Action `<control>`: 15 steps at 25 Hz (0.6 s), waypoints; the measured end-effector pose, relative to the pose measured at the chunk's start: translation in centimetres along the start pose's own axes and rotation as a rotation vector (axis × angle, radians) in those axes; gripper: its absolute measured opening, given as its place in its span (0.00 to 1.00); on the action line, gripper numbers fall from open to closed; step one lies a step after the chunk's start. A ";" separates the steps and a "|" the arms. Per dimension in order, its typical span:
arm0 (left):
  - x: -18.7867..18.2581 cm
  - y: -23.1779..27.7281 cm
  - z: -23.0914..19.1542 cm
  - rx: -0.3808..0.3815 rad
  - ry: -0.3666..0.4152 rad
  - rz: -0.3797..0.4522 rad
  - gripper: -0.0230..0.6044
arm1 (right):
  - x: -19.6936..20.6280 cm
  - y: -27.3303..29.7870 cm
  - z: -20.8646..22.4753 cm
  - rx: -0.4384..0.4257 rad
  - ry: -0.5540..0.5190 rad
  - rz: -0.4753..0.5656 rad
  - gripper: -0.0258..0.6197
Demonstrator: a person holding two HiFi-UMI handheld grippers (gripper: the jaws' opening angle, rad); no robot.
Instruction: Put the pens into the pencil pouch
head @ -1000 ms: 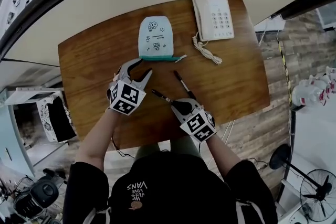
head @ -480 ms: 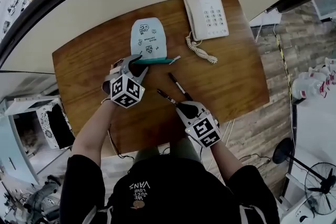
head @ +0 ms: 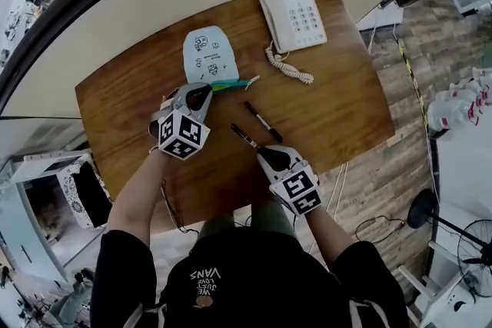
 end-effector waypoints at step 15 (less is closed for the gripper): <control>-0.4 -7.8 3.1 0.008 -0.142 0.160 0.07 | -1.5 0.5 -6.5 0.100 0.043 0.086 0.11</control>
Point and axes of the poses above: the fingertips, and each gripper's own axes: y forward along the fingers, z to its right, x out of its underside, the point moved 10 cm from there along -y, backward along the fingers, and after that the axes turned 5 degrees about y, right-handed, at the moved point
